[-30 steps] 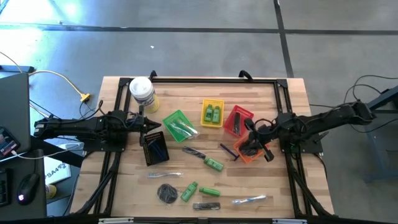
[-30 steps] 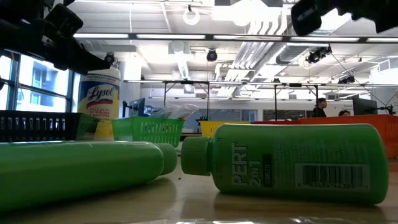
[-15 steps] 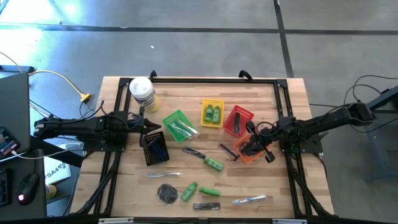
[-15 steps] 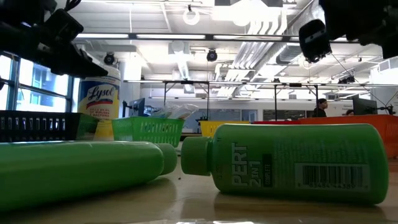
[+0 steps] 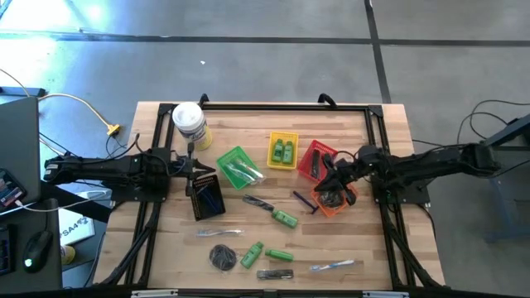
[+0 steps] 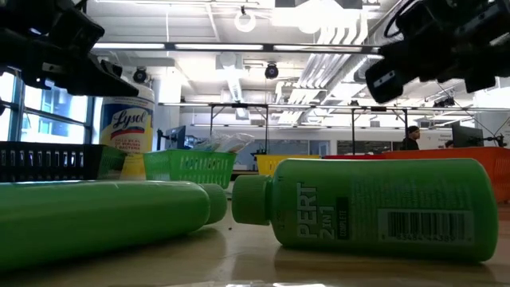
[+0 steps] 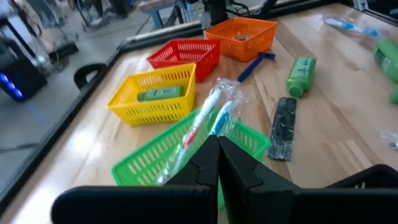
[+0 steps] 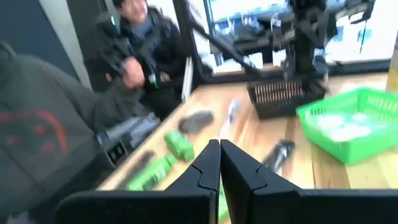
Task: Pick & Place Travel size toiletries
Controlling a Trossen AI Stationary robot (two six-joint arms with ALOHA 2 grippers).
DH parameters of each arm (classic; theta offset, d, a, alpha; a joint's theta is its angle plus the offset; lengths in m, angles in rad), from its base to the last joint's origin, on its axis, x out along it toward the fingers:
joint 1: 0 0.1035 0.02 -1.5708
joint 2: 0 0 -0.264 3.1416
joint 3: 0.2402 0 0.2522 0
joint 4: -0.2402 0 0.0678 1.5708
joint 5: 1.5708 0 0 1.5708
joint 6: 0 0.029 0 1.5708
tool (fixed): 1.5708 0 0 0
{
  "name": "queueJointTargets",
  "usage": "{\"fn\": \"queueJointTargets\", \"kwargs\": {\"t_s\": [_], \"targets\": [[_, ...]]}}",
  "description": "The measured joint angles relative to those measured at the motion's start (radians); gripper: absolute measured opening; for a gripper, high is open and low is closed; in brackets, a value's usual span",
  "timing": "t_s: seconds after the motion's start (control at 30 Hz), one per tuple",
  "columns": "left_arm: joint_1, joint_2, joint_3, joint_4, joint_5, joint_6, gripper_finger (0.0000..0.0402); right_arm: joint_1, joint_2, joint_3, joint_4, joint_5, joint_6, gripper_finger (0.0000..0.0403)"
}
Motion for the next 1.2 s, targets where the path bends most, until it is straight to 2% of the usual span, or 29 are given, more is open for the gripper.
{"fn": "queueJointTargets", "kwargs": {"t_s": [0.1,0.27,0.37,0.5,0.63,0.77,0.87,0.97,1.2], "targets": [[0.0,0.012,0.0,-0.001,0.0,-0.052,0.0,0.004,0.073,-0.001,0.071,-0.002,-0.038,0.0004],[0.0,0.03,0.0,-0.002,0.0,-0.116,0.0,0.003,0.166,-0.001,0.255,0.006,-0.012,0.0004],[0.0,0.028,0.0,0.001,0.0,-0.122,0.0,-0.007,0.172,0.0,0.283,0.006,-0.008,0.0004],[0.0,0.006,0.0,-0.002,0.0,-0.142,0.0,-0.044,0.128,-0.001,0.26,-0.028,0.077,0.0004],[0.0,-0.02,0.0,-0.021,0.032,-0.178,0.0,-0.077,0.057,0.0,0.2,-0.096,0.091,0.0004],[0.0,-0.039,0.0,-0.026,0.064,-0.23,0.0,-0.084,-0.031,-0.001,0.155,-0.098,0.098,0.0004],[0.0,-0.047,0.0,-0.032,0.068,-0.238,0.0,-0.084,-0.113,-0.001,0.07,-0.094,0.094,0.0004],[0.0,-0.047,0.0,-0.03,0.068,-0.234,0.0,-0.08,-0.19,0.0,-0.043,-0.043,0.087,0.0004],[0.0,-0.046,0.0,-0.032,0.068,-0.237,0.0,-0.045,-0.352,-0.001,-0.323,-0.023,-0.036,0.0003]]}}
